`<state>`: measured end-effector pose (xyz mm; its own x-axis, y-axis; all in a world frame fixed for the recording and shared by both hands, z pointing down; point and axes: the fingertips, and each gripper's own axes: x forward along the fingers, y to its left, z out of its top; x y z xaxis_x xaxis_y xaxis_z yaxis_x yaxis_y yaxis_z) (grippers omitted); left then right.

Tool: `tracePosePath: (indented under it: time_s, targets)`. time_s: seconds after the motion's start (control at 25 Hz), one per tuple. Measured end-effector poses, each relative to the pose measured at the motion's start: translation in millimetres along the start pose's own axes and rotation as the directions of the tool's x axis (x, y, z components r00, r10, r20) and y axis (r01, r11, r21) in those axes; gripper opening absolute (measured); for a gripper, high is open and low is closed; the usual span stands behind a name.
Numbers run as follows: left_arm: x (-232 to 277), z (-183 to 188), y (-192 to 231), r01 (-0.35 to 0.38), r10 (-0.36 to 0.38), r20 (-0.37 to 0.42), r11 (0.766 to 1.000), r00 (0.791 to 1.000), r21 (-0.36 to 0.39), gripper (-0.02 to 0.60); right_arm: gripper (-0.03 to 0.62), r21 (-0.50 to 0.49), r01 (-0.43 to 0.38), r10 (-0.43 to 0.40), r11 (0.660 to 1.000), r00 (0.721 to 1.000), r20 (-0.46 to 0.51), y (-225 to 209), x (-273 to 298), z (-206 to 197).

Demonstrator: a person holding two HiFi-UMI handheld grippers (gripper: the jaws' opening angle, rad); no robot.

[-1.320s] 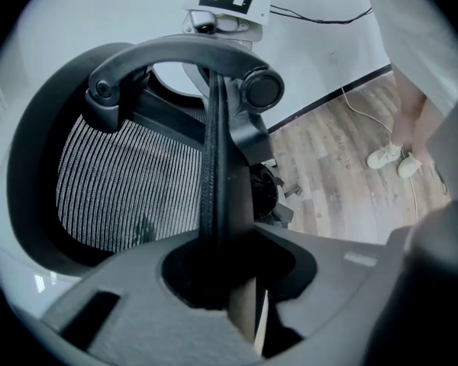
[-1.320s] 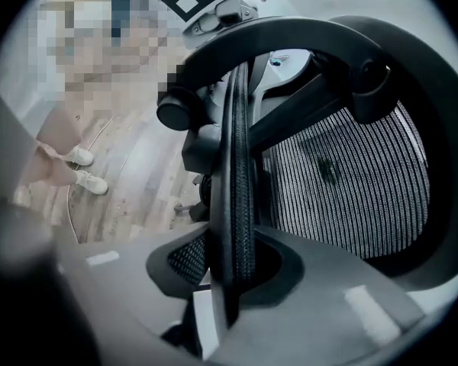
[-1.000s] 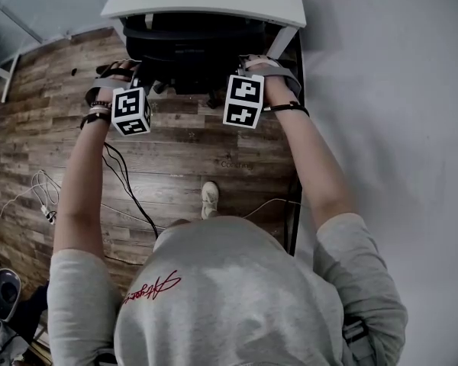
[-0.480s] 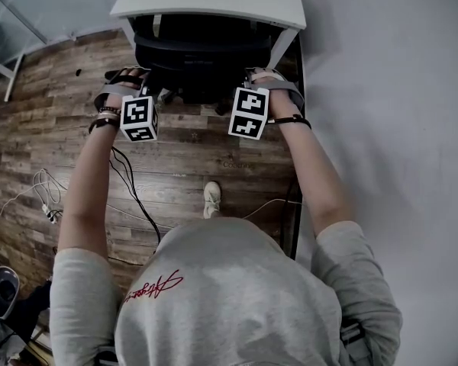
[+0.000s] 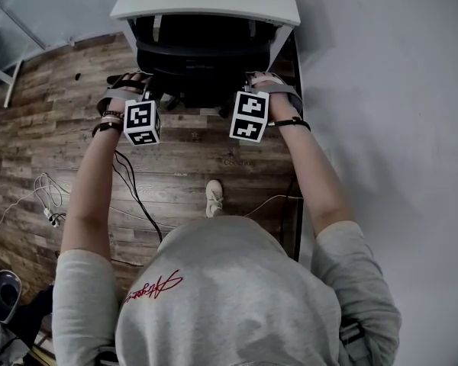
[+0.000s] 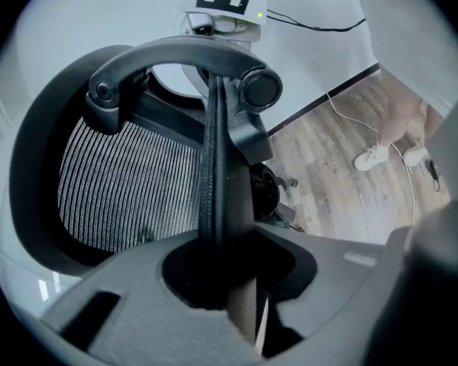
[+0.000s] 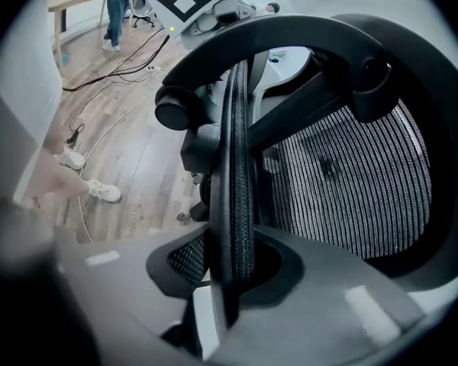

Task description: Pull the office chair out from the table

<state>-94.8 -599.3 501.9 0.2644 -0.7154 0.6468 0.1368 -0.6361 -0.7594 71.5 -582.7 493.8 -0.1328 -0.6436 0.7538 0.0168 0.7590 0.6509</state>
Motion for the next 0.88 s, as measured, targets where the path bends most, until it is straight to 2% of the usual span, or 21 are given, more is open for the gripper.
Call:
tracePosePath:
  time_s: [0.52,0.88]
  targets:
    - [-28.3,2.7,-13.6,0.001,-0.001,0.019,1.0,1.0,0.009,0.071,0.084,0.017,-0.004,0.004,1.0,1.0,-0.019,19.9,-27.4,11.4]
    - [-42.0,21.3,-39.3,0.0,0.0,0.029,1.0,1.0,0.017,0.069,0.086,0.03,-0.012,0.012,0.999,1.0,-0.029,50.8,-39.3,4.4]
